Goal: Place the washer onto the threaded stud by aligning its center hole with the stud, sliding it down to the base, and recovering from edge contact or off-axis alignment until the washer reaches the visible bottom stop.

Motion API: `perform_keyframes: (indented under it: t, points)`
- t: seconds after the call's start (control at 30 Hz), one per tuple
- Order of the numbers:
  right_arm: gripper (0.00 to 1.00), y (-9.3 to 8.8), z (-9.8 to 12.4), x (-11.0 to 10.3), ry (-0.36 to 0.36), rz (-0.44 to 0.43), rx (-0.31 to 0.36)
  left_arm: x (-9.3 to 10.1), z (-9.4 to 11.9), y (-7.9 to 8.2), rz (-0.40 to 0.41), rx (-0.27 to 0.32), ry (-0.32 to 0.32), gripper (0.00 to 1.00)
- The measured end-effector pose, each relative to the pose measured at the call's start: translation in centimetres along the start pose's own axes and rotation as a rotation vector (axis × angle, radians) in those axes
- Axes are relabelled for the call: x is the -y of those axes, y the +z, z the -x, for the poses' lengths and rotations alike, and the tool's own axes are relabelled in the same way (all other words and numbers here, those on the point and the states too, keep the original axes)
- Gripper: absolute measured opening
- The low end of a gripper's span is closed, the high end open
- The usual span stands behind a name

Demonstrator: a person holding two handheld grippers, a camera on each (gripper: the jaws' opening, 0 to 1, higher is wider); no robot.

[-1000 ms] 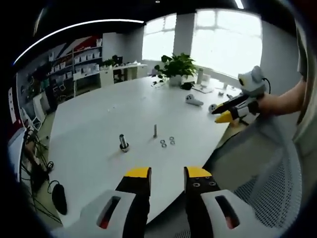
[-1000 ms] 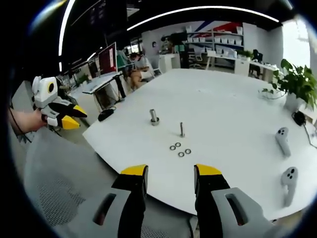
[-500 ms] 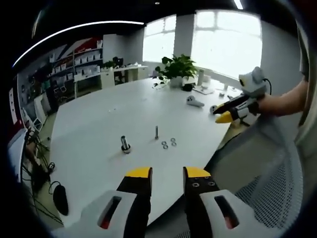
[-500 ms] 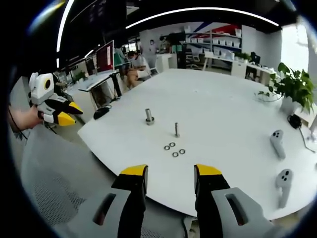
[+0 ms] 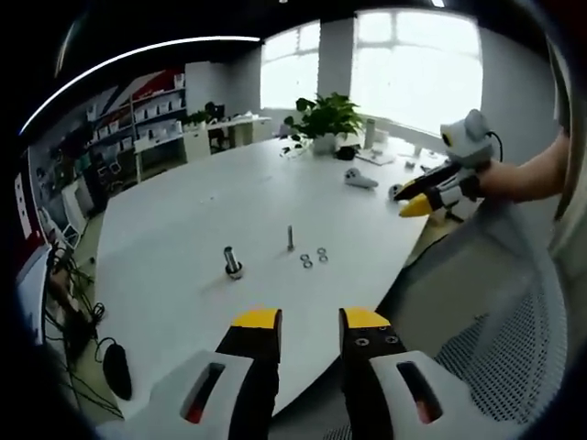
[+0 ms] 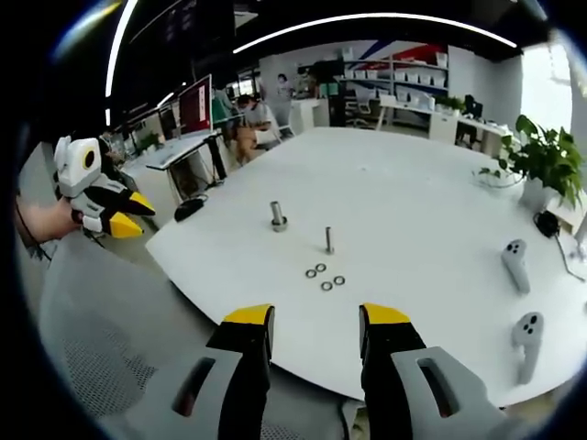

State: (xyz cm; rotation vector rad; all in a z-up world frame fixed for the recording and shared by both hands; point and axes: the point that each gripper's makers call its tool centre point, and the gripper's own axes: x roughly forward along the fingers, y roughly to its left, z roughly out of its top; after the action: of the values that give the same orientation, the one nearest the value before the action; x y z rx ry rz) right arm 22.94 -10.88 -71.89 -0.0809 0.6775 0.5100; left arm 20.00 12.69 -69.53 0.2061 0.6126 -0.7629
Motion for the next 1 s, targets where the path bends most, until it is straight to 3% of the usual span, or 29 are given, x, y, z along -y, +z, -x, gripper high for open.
perform_keyframes:
  t: [0.7, 0.8, 0.87, 1.0]
  points:
    - [0.4, -0.26, -0.18, -0.51, 0.036, -0.021, -0.02, -0.24, -0.09, -0.51, -0.008, -0.036, 0.018, 0.23]
    - [0.4, 0.54, 0.2, -0.05, 0.025, -0.052, 0.022, -0.42, -0.02, -0.78, -0.008, -0.049, 0.032, 0.23]
    - [0.4, -0.24, -0.1, -0.21, 0.041, -0.061, -0.022, -0.41, -0.05, -0.86, -0.014, -0.055, 0.035, 0.23]
    - [0.41, 0.14, -0.03, -0.27, 0.05, -0.065, -0.016, -0.25, -0.16, -0.89, -0.034, -0.064, 0.032, 0.23]
